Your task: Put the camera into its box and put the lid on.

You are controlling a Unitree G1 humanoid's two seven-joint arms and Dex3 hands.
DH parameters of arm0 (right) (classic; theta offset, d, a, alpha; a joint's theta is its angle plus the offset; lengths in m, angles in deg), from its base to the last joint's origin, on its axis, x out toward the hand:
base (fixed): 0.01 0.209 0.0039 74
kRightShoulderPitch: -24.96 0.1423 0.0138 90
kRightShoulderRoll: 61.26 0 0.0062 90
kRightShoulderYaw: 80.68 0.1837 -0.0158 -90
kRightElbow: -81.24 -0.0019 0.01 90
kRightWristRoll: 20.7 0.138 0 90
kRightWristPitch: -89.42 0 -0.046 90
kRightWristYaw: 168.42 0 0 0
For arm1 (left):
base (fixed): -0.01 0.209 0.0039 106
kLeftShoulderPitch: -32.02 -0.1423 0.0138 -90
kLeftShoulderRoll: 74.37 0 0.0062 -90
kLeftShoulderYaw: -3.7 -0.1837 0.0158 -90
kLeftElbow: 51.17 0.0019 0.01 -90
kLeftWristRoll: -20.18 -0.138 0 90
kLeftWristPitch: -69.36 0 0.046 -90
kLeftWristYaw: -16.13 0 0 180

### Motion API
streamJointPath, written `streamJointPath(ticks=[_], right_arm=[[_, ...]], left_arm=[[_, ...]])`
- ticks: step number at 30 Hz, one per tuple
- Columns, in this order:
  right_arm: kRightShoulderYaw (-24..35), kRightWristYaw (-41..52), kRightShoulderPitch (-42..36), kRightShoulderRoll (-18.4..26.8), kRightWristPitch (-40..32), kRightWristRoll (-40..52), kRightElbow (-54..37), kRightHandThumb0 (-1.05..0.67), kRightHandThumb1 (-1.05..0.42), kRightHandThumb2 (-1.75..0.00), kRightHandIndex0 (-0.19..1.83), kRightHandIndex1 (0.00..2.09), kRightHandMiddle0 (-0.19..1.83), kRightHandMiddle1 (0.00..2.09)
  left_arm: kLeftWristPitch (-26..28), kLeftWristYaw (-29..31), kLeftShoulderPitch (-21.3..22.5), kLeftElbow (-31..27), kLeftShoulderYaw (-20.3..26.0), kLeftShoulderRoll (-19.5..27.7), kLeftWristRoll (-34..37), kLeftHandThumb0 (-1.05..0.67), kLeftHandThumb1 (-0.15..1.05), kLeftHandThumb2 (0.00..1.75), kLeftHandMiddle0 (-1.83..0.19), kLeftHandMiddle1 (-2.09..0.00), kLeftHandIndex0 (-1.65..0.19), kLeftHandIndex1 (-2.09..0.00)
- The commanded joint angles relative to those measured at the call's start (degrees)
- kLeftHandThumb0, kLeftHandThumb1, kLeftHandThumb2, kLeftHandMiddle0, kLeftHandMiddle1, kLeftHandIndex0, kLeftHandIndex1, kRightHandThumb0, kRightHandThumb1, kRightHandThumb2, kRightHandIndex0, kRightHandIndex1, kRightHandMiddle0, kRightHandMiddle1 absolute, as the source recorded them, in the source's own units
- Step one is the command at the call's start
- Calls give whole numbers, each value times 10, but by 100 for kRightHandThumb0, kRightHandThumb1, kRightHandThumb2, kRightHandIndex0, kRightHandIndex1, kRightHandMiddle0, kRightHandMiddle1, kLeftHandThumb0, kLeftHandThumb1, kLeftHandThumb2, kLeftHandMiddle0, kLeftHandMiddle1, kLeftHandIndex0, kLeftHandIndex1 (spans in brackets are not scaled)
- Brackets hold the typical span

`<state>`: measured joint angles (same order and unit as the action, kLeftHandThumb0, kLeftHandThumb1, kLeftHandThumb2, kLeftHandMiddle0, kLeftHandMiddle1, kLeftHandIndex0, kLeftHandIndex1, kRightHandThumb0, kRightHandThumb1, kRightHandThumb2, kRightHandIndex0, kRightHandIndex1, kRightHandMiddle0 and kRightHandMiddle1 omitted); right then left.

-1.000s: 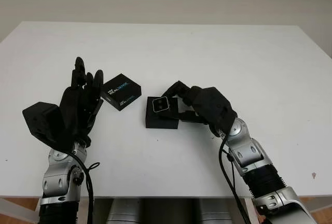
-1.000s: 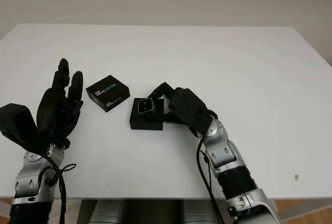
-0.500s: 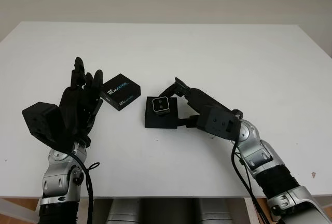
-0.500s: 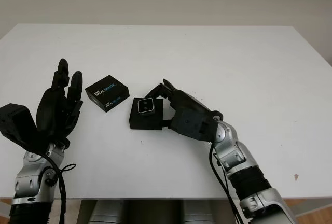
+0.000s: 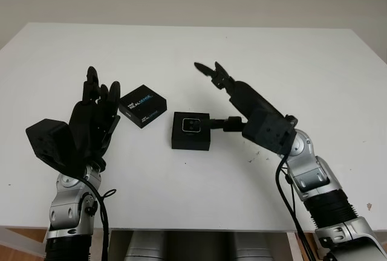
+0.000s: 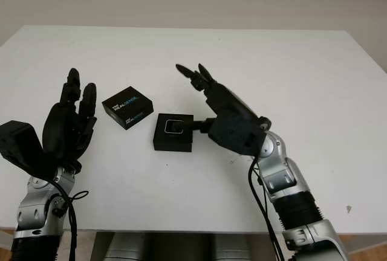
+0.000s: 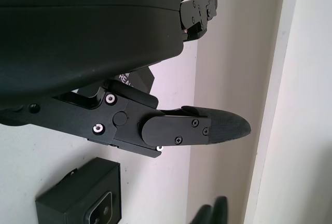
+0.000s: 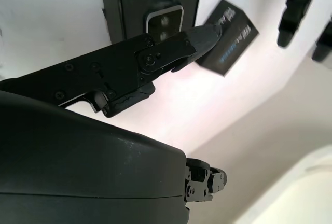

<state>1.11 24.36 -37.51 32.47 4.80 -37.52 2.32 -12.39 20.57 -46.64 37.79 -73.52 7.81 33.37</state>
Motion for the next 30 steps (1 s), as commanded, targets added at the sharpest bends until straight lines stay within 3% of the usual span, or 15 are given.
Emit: streamJointPath(ticks=[1, 9, 13, 16, 18, 22, 30], right_arm=[[11, -13, 13, -1, -3, -2, -10, -62, -90, -5, -19, 0, -8, 7], [30, -28, 8, -14, 2, 25, -17, -62, -94, -7, -19, 0, -12, 5], [64, -12, -3, -49, -37, 112, -27, -58, -98, -7, -18, 2, -11, 6], [89, -10, -6, -71, -90, 167, -44, -57, -101, -8, -17, 3, -11, 6], [107, -14, -6, -82, -114, 198, -53, -58, -104, -8, -15, 4, -12, 5], [119, -28, -6, -87, -134, 211, -60, -58, -105, -9, -14, 5, -11, 6], [151, -24, -5, -83, -205, 264, -86, -60, -105, -16, -14, 5, -6, 8]], left_arm=[[3, -2, 1, -12, 1, 0, 2, -69, 105, 35, 19, -4, 19, -1], [-14, -9, 7, -3, 0, 2, -12, -69, 105, 34, 19, -4, 19, -2], [-74, -102, 22, 26, -24, 13, -139, -63, 105, 21, -5, -13, 0, -12], [-105, -129, 31, 54, -49, 44, -222, -57, 105, 11, -17, -11, -8, -14], [-85, -109, 42, 59, -82, 92, -293, -61, 104, 8, -10, -6, -4, -11], [-68, -76, 64, 74, -122, 143, -363, -66, 102, 5, 0, -2, 2, -6], [-85, -58, 140, 166, -182, 198, -448, -75, 96, 4, 18, -2, 6, -5]])
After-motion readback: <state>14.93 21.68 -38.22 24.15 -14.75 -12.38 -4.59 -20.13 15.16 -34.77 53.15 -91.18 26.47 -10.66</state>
